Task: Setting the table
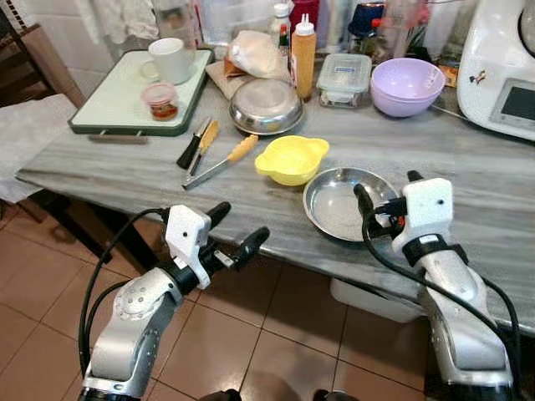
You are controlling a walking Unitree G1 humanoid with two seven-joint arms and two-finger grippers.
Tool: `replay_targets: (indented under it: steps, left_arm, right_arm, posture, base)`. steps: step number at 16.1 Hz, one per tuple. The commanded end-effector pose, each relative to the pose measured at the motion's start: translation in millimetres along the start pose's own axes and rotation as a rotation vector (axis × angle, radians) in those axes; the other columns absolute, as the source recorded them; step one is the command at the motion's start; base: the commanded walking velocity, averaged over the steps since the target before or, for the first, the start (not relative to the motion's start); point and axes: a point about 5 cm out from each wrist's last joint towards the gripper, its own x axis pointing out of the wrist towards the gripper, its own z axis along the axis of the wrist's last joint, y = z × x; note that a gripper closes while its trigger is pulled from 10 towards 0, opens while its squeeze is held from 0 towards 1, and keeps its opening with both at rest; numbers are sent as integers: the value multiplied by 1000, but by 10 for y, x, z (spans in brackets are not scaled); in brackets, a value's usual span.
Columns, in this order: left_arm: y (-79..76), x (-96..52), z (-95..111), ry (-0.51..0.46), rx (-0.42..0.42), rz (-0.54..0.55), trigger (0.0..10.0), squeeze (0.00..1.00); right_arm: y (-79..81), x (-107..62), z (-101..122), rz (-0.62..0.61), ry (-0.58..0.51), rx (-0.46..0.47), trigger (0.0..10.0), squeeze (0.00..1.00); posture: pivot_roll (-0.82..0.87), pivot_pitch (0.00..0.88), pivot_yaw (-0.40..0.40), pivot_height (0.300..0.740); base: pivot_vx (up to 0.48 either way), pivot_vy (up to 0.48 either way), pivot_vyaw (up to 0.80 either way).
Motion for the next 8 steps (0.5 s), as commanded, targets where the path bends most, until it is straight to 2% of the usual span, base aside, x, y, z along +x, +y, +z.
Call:
replay_targets:
  steps: [1,4,5,8]
  left_arm:
    - [113,-66,-26,4,-12,110,10000,0]
    - [246,-190,-124,22,27,302,10000,0]
    - [290,-223,-158,34,25,360,10000,0]
    - [438,-377,-137,21,122,572,10000,0]
  right_arm:
    - [62,-59,-11,-2,12,32,10000,0]
    - [164,-163,-84,-9,58,83,10000,0]
    - [196,-176,-103,2,70,89,10000,0]
    - [251,-200,-121,47,79,83,10000,0]
  posture:
    - [-64,99,72,740]
    - [-61,90,54,740]
    - [-57,90,48,740]
    - [-50,89,36,740]
  base:
    - [0,0,0]
    - [0,0,0]
    - [0,0,-500]
    - [0,0,-717]
